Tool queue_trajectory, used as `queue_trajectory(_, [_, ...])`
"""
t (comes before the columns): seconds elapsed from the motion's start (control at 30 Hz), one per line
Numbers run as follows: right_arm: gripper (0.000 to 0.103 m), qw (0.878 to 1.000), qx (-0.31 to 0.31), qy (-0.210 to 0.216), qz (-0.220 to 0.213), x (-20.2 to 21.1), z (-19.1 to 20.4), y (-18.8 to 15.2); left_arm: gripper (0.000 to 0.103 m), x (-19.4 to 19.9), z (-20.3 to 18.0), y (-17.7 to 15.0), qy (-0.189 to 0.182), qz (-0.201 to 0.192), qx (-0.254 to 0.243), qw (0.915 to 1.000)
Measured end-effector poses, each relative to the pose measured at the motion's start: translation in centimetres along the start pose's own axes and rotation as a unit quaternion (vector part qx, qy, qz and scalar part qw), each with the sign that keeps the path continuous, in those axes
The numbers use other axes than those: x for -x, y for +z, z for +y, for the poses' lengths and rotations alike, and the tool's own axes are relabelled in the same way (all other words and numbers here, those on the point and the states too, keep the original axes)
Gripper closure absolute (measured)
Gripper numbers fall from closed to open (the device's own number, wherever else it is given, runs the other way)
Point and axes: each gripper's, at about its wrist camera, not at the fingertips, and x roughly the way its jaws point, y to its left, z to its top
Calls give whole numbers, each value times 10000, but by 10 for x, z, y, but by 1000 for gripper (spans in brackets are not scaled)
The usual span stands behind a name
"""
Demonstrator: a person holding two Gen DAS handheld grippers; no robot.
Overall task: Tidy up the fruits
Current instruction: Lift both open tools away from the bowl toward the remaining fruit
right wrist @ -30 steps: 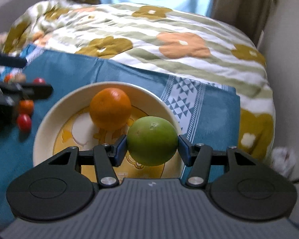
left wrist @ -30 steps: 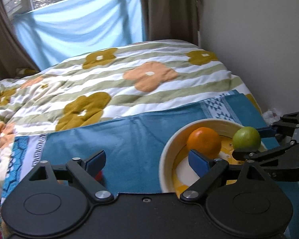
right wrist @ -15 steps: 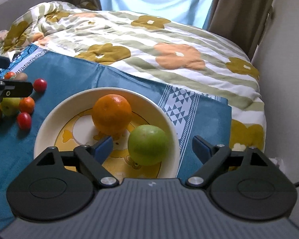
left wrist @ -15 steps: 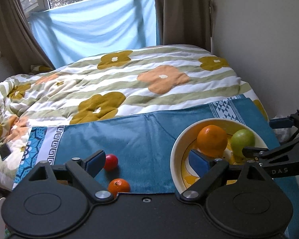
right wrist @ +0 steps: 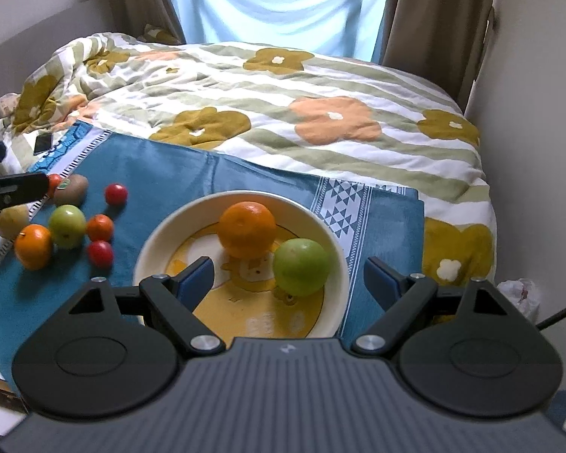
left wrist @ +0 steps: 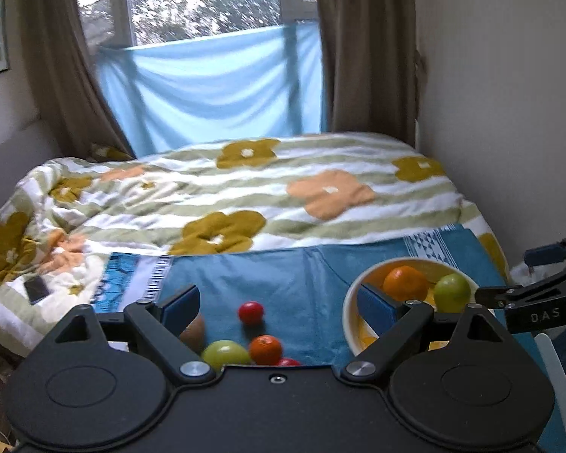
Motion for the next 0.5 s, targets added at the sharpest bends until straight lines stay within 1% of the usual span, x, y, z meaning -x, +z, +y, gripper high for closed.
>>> queue_trajectory(0.17, [2, 9997, -256, 60, 8, 20, 20, -2, 10, 25, 26, -9, 73, -116, 142, 9998])
queue_trajectory(0.3, [2, 9992, -389, -5, 14, 36, 46, -4, 10, 38, 52, -15, 29, -79, 191, 9998])
queue_trajectory(0.33, [2, 9991, -433, -3, 9, 40, 52, -3, 9, 42, 61, -18, 41, -78, 188, 9998])
queue_trajectory(0.37, [2, 9988, -484, 17, 7, 43, 59, -3, 3, 44, 68, -19, 45, -79, 181, 9998])
queue_trajectory(0.4, [2, 9985, -537, 48, 6, 45, 65, -4, 0, 47, 75, -22, 48, -104, 170, 9998])
queue_trajectory(0.5, [2, 9982, -601, 71, 1, 50, 88, -5, 0, 51, 99, -28, 7, -100, 142, 9998])
